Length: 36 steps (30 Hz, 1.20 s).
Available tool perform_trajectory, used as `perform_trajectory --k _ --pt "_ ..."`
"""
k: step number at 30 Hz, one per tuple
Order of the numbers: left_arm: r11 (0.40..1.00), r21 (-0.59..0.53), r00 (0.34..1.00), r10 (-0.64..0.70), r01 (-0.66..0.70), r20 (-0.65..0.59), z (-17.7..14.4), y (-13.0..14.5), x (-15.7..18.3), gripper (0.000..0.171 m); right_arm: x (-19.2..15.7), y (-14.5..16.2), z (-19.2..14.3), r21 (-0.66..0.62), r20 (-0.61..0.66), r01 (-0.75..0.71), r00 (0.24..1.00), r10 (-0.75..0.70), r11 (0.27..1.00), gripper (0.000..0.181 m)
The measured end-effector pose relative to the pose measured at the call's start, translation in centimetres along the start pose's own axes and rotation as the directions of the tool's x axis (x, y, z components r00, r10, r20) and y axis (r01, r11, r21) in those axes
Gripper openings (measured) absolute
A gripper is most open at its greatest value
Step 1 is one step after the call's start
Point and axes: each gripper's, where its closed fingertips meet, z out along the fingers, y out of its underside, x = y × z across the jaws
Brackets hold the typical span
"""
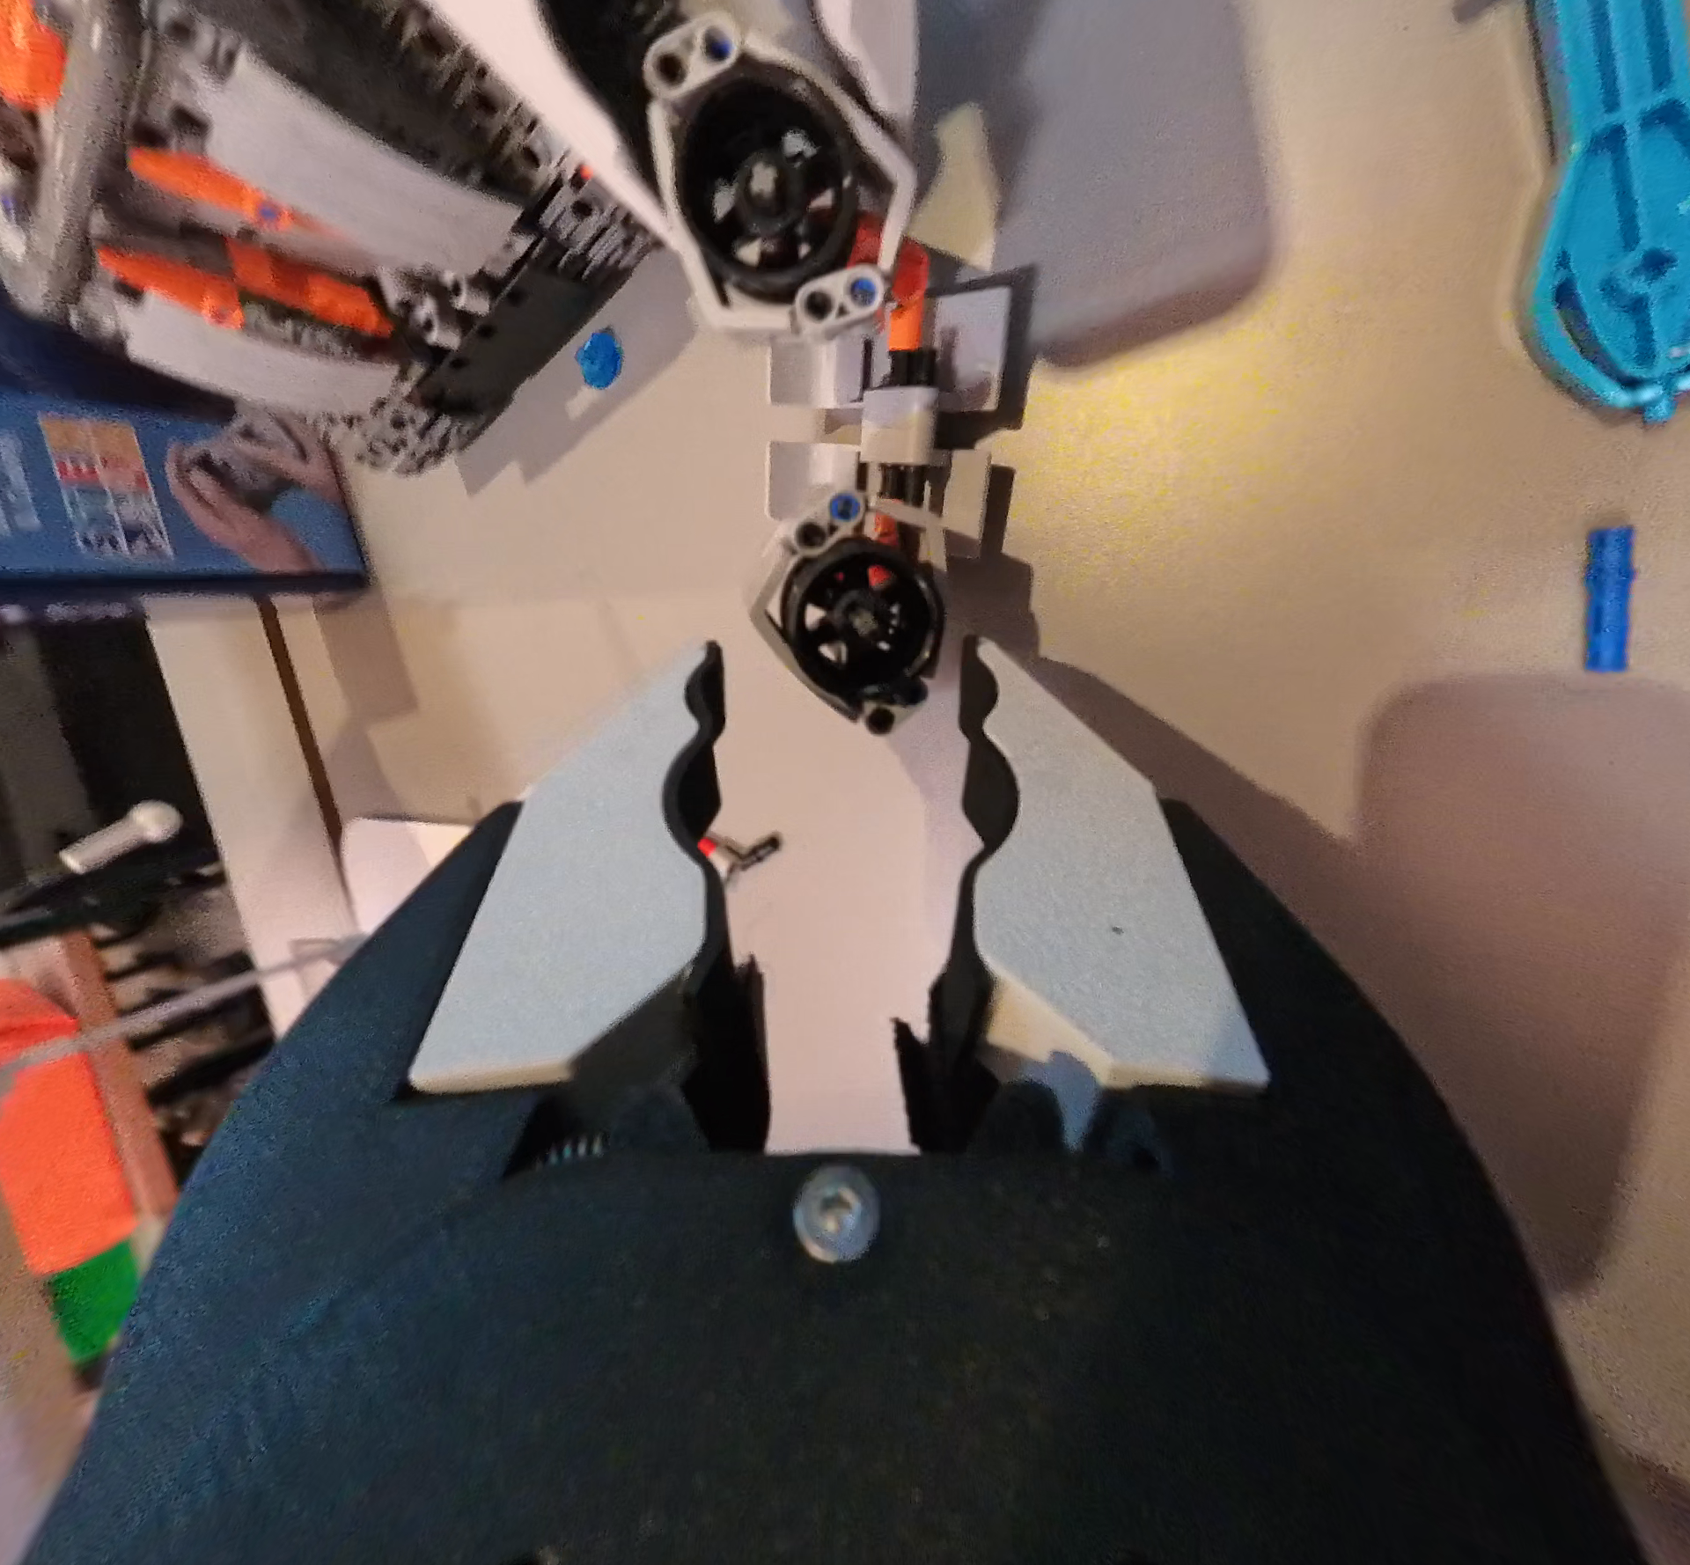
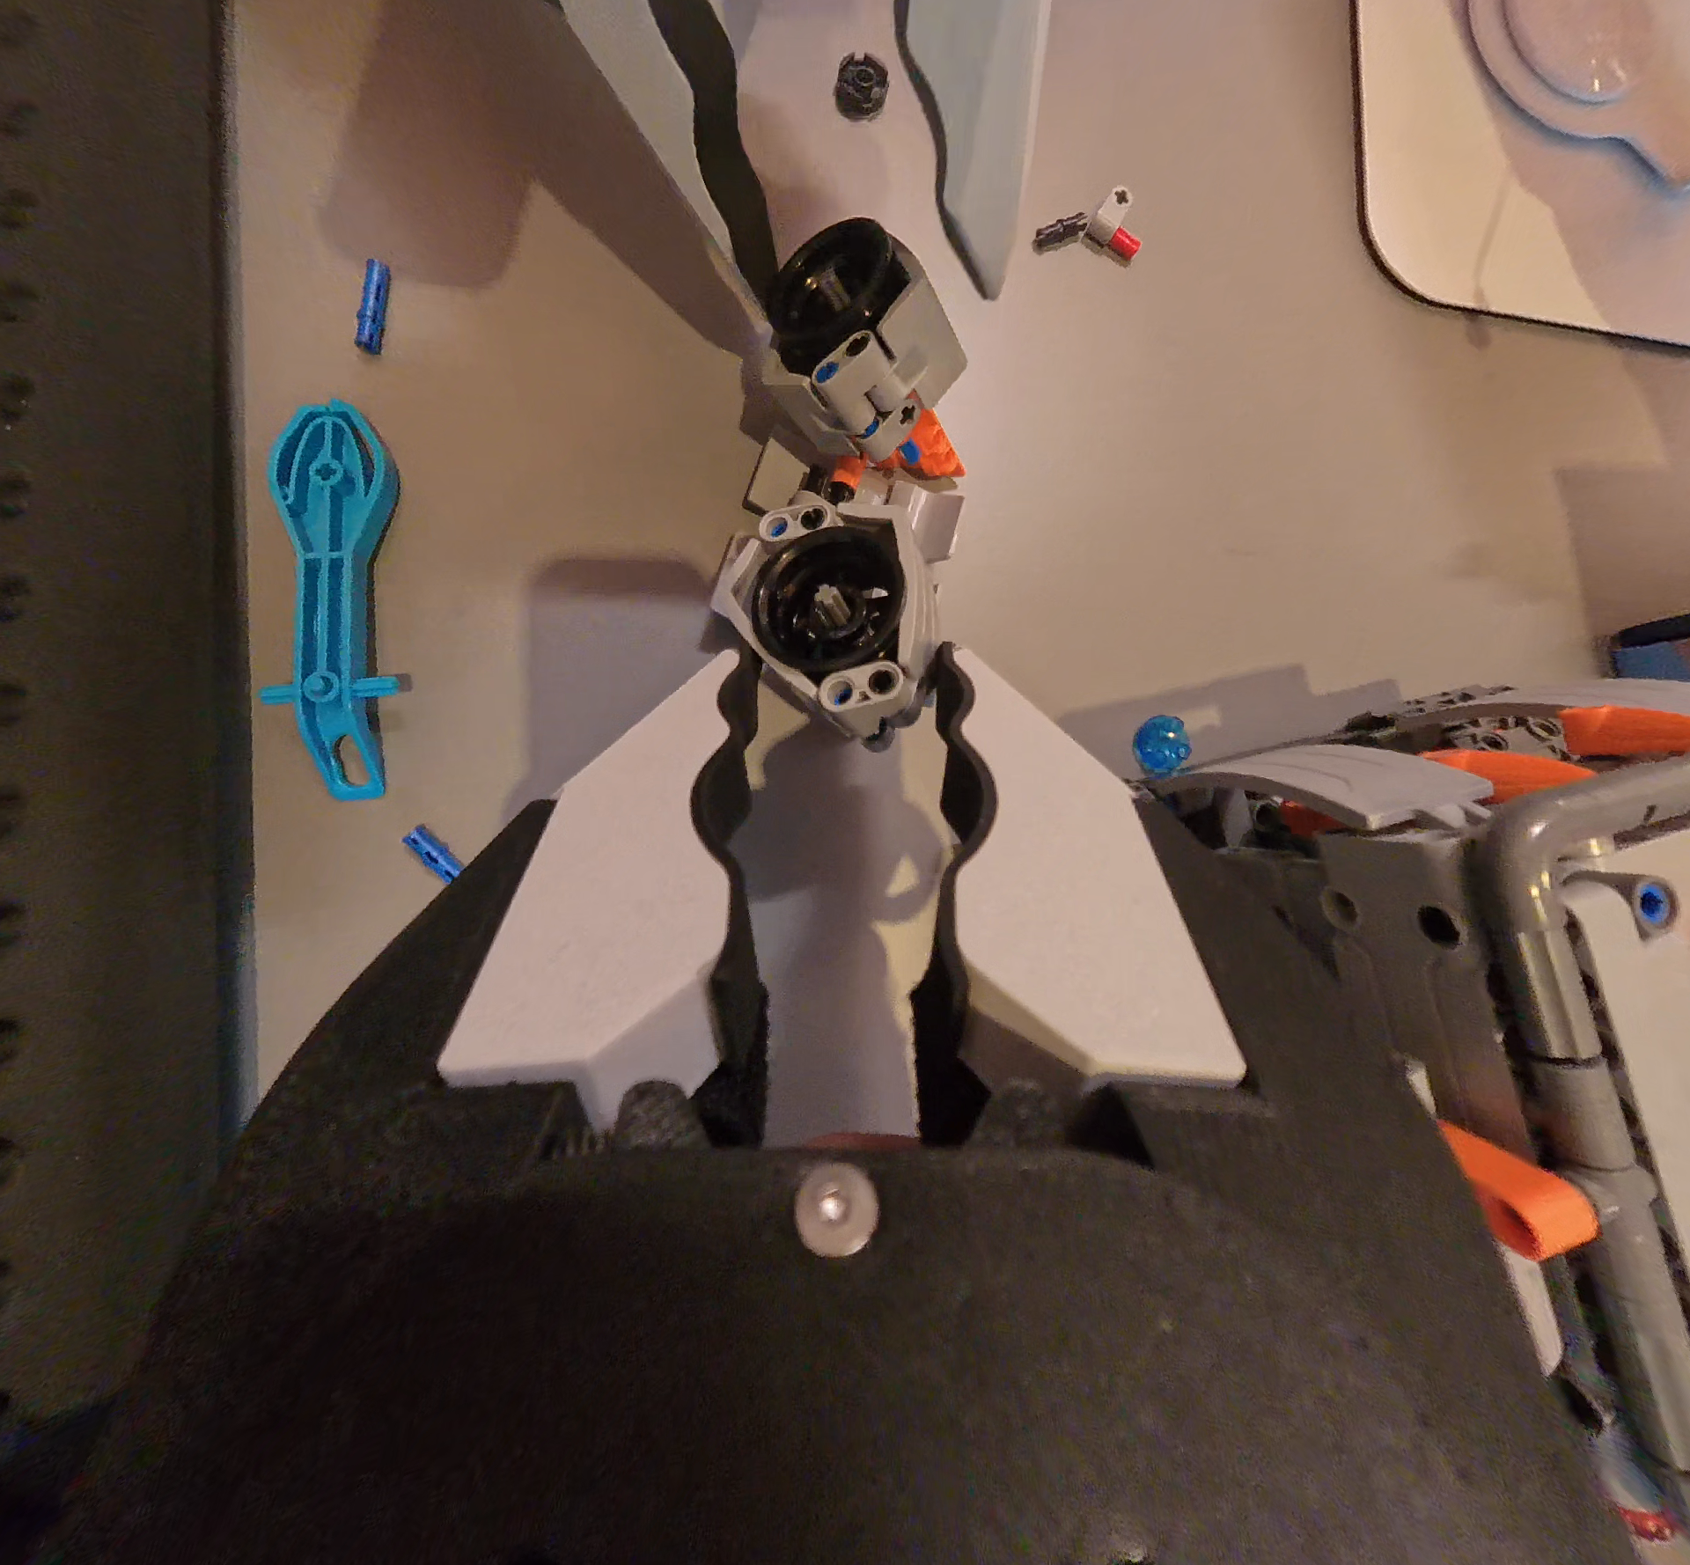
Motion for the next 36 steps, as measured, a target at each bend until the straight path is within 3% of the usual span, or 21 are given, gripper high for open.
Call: perform_trajectory --k 4,7,13,19,22,25,29,31,33,36 --pt "0.996 0.064 0.997 -0.066 0.064 0.032 0.5 0.3 0.4 0.053 0.0 -0.1 0.0 0.015 0.014 -0.009 1.0 0.008 1.0 0.036" --pt "0.995 0.089 0.999 -0.041 0.037 0.034 0.8 -0.4 0.2 0.041 0.0 0.0 0.0 0.022 0.019 -0.012 1.0 0.012 1.0 0.036" --pt "0.979 -0.003 0.979 0.202 -0.202 0.023 0.8 -0.7 0.3 0.038 -0.1 0.1 0.0 0.005 0.007 0.034 0.999 -0.034 0.999 0.036" --pt "0.853 -0.152 0.866 0.488 -0.499 -0.108 0.4 -1.1 0.6 0.038 -0.7 0.0 0.1 -0.034 -0.016 0.133 0.991 -0.133 0.991 0.036" --pt "0.806 -0.182 0.826 0.542 -0.563 -0.152 0.4 -1.2 0.4 0.039 -0.7 0.1 0.0 -0.038 -0.021 0.14 0.99 -0.141 0.989 0.035" --pt "0.886 -0.18 0.904 0.415 -0.427 -0.101 0.6 -0.7 -0.7 0.048 -0.3 0.3 -0.2 -0.022 -0.022 0.1 0.995 -0.1 0.995 0.035" --pt "0.994 -0.099 0.999 0.048 -0.047 0.012 0.0 0.1 -1.2 0.058 -0.1 0.3 -0.2 -0.007 -0.009 0.057 0.998 -0.057 0.998 0.036" --pt "0.989 -0.05 0.99 -0.136 0.138 0.04 -0.2 0.4 -0.8 0.068 0.0 0.3 -0.2 -0.004 -0.005 0.042 0.999 -0.042 0.999 0.035" --pt "0.958 0.049 0.957 -0.286 0.284 0.049 -0.1 -0.4 -0.3 0.061 0.0 0.3 -0.2 -0.002 -0.003 0.035 0.999 -0.035 0.999 0.035" --pt "0.92 0.105 0.917 -0.387 0.378 0.096 1.0 -0.3 -0.4 0.06 0.0 0.4 -0.2 0.005 0.001 0.027 1.0 -0.027 1.0 0.035"
